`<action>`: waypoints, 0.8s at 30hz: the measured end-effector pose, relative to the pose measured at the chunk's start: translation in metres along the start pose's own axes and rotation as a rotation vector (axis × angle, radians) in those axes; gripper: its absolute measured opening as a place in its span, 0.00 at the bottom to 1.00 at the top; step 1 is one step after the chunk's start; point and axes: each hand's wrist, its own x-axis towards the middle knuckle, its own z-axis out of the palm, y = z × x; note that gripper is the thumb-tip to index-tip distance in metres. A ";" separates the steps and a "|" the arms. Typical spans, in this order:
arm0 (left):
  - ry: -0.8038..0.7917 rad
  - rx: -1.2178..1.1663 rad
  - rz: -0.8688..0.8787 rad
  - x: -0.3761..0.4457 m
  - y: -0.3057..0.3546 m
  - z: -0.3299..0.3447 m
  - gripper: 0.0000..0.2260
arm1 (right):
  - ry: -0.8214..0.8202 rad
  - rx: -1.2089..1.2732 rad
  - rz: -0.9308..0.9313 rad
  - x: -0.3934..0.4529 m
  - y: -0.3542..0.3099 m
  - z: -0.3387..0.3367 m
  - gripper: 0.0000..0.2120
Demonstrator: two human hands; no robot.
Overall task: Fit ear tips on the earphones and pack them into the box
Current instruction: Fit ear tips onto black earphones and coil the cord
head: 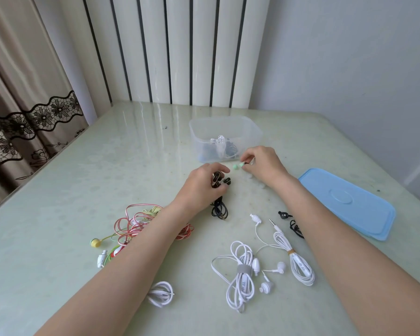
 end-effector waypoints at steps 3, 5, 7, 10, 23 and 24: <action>-0.100 0.110 0.046 0.001 -0.001 0.005 0.15 | -0.028 0.132 0.098 0.000 0.004 -0.002 0.07; -0.138 0.176 0.046 0.001 -0.001 0.009 0.14 | 0.018 0.103 0.083 0.001 0.008 -0.004 0.10; -0.113 0.199 0.051 0.001 -0.001 0.011 0.10 | 0.085 0.076 0.056 0.000 0.007 -0.007 0.12; -0.060 0.108 0.063 0.002 -0.001 0.007 0.05 | 0.123 0.134 0.011 -0.005 0.001 -0.011 0.10; 0.087 -0.637 -0.126 0.002 0.009 -0.007 0.07 | -0.077 1.298 0.100 -0.053 -0.024 0.006 0.07; 0.084 -0.645 -0.136 0.002 0.008 -0.007 0.05 | -0.077 1.319 0.114 -0.053 -0.024 0.007 0.07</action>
